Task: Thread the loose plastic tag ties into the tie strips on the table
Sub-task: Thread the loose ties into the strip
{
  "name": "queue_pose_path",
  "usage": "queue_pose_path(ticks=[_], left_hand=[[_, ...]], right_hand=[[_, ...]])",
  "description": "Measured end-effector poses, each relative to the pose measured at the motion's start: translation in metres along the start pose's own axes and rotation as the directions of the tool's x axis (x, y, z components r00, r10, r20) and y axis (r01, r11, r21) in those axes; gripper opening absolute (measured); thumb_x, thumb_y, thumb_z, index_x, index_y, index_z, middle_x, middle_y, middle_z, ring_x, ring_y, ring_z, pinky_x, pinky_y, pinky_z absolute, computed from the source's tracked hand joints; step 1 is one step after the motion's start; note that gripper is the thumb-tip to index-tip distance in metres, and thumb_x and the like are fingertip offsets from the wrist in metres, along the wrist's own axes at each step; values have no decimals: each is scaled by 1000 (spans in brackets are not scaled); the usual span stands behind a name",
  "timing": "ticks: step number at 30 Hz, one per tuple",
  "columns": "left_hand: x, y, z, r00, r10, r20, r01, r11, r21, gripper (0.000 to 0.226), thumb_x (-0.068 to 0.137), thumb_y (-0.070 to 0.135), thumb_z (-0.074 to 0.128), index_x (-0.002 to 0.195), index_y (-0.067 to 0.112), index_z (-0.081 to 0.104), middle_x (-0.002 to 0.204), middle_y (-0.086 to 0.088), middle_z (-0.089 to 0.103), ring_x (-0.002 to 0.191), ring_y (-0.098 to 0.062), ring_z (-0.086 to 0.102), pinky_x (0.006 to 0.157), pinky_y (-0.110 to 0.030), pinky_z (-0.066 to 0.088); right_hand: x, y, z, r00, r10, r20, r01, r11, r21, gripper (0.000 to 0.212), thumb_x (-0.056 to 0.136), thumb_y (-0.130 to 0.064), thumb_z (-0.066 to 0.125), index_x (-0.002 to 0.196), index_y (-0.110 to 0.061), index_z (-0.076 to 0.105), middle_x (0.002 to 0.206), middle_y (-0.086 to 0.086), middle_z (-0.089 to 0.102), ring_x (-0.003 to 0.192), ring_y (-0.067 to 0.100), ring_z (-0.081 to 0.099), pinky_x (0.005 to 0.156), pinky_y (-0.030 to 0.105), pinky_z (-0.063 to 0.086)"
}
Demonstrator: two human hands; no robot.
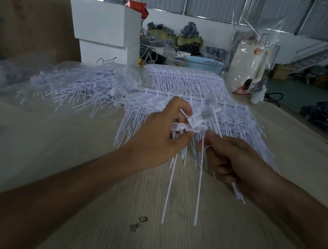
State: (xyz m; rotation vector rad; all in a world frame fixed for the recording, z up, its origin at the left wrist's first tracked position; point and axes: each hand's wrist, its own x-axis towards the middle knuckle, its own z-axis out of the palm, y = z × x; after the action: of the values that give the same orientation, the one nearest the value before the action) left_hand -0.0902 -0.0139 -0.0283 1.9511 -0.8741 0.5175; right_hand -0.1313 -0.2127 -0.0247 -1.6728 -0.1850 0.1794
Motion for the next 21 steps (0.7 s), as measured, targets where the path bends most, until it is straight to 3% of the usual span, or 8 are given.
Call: queue_pose_path(ticks=[2,4,7,9,13,16,21], left_hand=[[-1,2,2,1000,27,-7,-27,1000,-9,31,91,13,70,111,20,47,83,12,67,65,-14,64,60,-27,51],[-1,1,0,998,59,3,-59,998,-30,27,93,12,64,114,18,48,86,13,69,72,-13,67,65,-25,51],[-1,-3,-6,999,21,50,-21,1000,-1,32,92,11,50,119,26,45,107,13,70,79,-23,69,72,-42,52],[-1,-7,-7,996,21,86,-30,995,96,35,89,14,50,120,28,49,114,8,68,91,-20,68,75,-44,54],[-3,-14,-7,995,58,83,-79,959,271,27,93,23,62,120,22,62,100,2,66,82,-11,60,75,-40,55],[-2,-15,-7,990,104,95,-131,928,349,30,94,27,65,123,20,65,104,5,66,87,-4,49,77,-32,50],[0,-11,-7,984,135,112,-165,931,326,22,99,23,60,115,11,70,100,1,71,88,-10,59,76,-27,47]], right_hand=[[-1,0,0,1000,-5,-12,4,999,-36,36,86,-48,63,89,-13,64,57,-6,25,44,7,20,37,17,17],[-1,0,0,999,-8,-49,7,1000,-22,27,94,-36,60,78,-14,65,57,-6,26,44,7,20,38,18,15],[-1,-2,-3,995,5,-104,-1,999,46,26,98,-25,57,74,-15,61,59,-3,24,45,8,18,43,24,9],[-1,-3,-4,994,10,-112,0,996,88,26,96,-24,58,72,-17,57,60,-2,22,45,8,17,45,26,7],[-2,-4,-2,994,12,-106,1,992,123,21,93,-26,60,74,-16,56,59,-4,19,45,8,15,44,23,7],[-2,-4,-3,994,20,-104,-4,988,153,28,95,-25,59,68,-20,57,60,-4,16,45,8,13,41,19,10],[-3,-5,-3,994,1,-106,11,994,106,30,98,-25,56,69,-18,57,59,-3,19,47,10,15,41,20,10]])
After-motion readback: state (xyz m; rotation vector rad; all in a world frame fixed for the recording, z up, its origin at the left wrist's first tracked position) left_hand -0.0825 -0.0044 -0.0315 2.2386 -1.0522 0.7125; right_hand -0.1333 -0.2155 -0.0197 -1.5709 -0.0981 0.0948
